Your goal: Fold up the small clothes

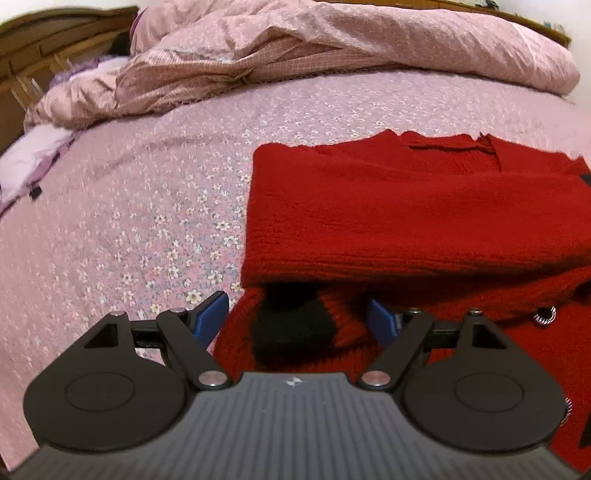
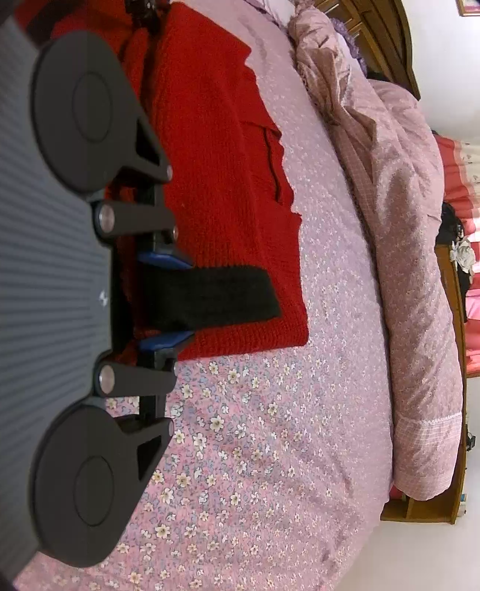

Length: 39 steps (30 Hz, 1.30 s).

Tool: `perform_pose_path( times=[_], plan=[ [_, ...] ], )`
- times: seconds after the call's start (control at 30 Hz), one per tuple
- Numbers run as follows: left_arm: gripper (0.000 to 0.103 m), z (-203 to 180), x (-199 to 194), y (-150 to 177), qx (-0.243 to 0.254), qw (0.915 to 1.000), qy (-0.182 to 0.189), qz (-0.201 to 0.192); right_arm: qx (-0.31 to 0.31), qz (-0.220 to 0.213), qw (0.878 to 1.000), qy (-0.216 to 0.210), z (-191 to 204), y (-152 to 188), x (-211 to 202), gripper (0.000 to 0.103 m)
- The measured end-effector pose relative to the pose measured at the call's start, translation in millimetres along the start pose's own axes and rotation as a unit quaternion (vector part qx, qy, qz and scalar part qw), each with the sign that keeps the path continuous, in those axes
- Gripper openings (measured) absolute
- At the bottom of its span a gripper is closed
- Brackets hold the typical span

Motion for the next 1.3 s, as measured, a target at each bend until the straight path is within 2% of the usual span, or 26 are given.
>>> perform_pose_path(
  times=[0.2, 0.33, 0.4, 0.47, 0.9, 1.3],
  plan=[
    [0.084, 6, -12, 0, -0.007, 0.9999, 0.013, 0.007, 0.013, 0.001, 1.000, 0.001, 0, -1, -8, 0.039],
    [0.085, 8, -23, 0, -0.004, 1.0000, 0.000, 0.007, 0.024, -0.003, 1.000, 0.005, 1, 1, -22, 0.040],
    [0.085, 10, -28, 0, -0.003, 1.0000, -0.005, 0.006, 0.028, -0.004, 1.000, 0.008, 1, 2, -30, 0.049],
    [0.086, 12, -32, 1, -0.004, 0.9999, -0.008, 0.007, 0.034, -0.002, 0.999, 0.008, 0, 5, -37, 0.052],
    [0.088, 29, -67, 6, -0.017, 0.9998, -0.012, 0.000, 0.072, -0.015, 0.997, 0.017, -10, 24, -95, 0.053],
    [0.088, 60, -100, 32, -0.054, 0.9985, -0.002, 0.010, 0.086, 0.003, 0.996, 0.012, -8, 49, -134, 0.054]
  ],
)
Point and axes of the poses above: each gripper's, at about its wrist camera, not at the fingertips, and x roughly the way its jaws point, z to its left, y to its underside, the point moved 5 cm from there along x, roughly the way its jaws point, and after that the axes turned 7 degrees about -x, right-handed, at the moved point
